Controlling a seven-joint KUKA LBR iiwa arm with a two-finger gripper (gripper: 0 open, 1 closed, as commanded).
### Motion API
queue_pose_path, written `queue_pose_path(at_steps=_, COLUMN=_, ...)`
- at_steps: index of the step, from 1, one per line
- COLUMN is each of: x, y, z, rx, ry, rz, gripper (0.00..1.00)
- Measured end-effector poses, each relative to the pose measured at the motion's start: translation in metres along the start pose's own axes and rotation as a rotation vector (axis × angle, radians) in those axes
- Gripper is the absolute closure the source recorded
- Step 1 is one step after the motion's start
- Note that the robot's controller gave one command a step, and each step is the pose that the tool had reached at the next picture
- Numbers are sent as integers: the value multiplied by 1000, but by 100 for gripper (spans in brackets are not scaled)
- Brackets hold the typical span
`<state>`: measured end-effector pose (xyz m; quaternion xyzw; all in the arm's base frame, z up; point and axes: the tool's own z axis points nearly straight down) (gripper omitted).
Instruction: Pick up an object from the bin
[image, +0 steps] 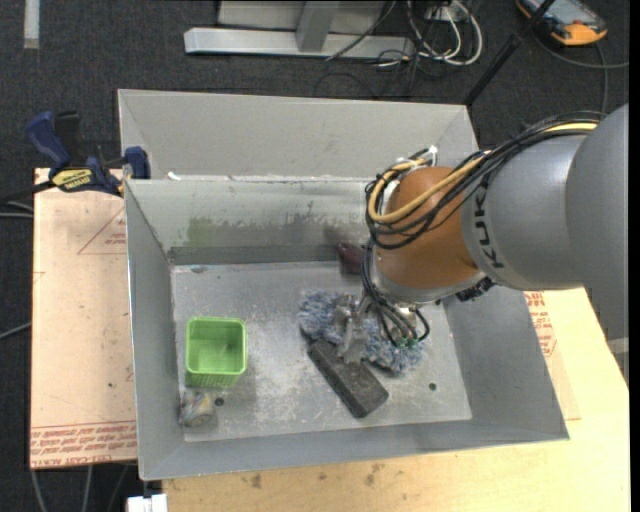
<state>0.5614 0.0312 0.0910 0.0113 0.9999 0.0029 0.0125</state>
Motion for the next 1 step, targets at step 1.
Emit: queue_pose_path(at_steps=1, x=-28, y=1, z=-179, rx=5, ry=13, rz=-34, gripper=100)
